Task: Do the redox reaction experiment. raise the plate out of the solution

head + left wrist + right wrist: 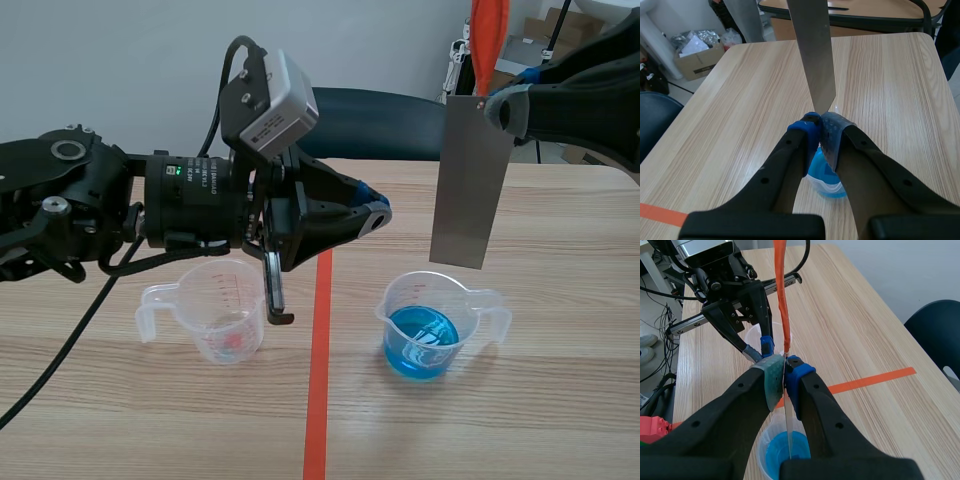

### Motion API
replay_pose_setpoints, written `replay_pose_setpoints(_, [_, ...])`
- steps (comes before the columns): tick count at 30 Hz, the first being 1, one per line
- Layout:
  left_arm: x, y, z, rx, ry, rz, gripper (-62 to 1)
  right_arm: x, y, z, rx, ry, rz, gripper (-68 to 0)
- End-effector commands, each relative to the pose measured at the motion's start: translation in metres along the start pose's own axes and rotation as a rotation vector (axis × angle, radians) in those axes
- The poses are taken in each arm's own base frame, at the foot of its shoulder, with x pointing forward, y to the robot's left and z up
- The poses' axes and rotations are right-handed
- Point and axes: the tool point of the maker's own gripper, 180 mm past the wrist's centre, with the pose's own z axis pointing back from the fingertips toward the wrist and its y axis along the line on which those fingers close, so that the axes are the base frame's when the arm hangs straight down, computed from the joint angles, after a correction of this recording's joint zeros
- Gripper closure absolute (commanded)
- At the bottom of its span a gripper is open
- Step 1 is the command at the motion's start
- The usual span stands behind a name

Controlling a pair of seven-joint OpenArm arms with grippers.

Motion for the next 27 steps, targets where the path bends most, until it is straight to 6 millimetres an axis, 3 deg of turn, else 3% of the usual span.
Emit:
replay_pose_setpoints(1, [0.0108,-0.0002,-0.0022,-0.002,-0.039,0.013,-3.6,0.0165,-0.004,0.0028,-0.005,-0.038,0.026,-1.8])
replay_pose_setpoints(27, [0.0103,0.0008,-0.0023,0.003,-0.037,0.037,-3.6,0.0165,-0.004,0.0028,-0.005,-0.038,0.026,-1.8])
